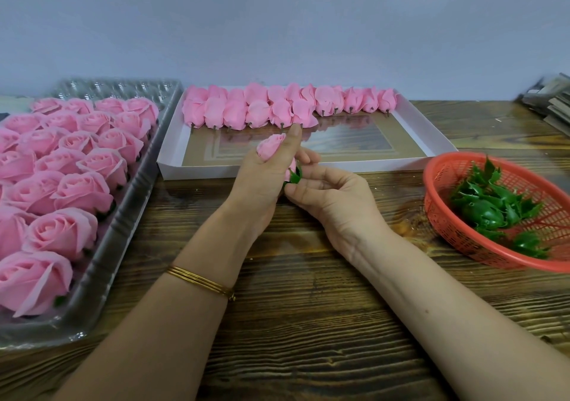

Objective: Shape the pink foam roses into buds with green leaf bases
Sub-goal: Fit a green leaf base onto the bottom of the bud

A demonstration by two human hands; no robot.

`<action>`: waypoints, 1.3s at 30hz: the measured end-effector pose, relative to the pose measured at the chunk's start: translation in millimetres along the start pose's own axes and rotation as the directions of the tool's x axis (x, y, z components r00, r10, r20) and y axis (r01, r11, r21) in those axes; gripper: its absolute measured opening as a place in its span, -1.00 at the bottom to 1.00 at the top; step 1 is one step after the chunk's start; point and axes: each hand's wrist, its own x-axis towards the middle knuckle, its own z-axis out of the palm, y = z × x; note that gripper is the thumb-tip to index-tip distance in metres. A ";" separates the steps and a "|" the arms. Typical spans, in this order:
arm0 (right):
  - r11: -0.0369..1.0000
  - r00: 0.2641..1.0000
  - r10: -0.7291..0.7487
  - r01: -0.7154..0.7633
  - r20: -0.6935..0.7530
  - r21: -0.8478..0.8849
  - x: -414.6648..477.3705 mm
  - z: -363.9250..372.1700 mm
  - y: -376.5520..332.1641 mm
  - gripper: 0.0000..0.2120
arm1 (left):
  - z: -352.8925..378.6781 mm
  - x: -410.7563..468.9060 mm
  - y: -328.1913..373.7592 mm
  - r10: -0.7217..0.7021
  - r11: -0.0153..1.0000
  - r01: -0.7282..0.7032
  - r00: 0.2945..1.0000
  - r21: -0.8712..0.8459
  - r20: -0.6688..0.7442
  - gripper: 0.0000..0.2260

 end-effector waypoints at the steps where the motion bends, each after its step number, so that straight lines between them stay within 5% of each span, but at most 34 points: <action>1: 1.000 1.000 -0.004 0.004 -0.006 -0.001 -0.1 0.4 0.0 -0.74 | 0.3 -0.1 0.1 0.001 1.000 -0.001 1.000 0.005 0.002 -0.62; 10: 0.960 0.989 0.144 -0.148 0.032 0.237 6.0 -0.5 -3.2 -0.80 | -1.2 -0.6 0.7 -0.001 1.000 0.001 1.000 -0.004 0.004 -0.63; 22: 0.946 0.965 0.208 -0.240 0.158 0.219 3.9 -5.9 -8.1 -0.85 | -5.0 1.4 -2.8 -0.028 0.999 0.032 0.996 -0.040 0.088 -0.63; 39: 0.963 0.985 0.157 -0.170 0.077 0.211 2.4 -5.0 -8.1 -0.74 | -14.1 6.6 -5.3 -0.126 0.992 0.121 0.972 0.038 0.198 -0.64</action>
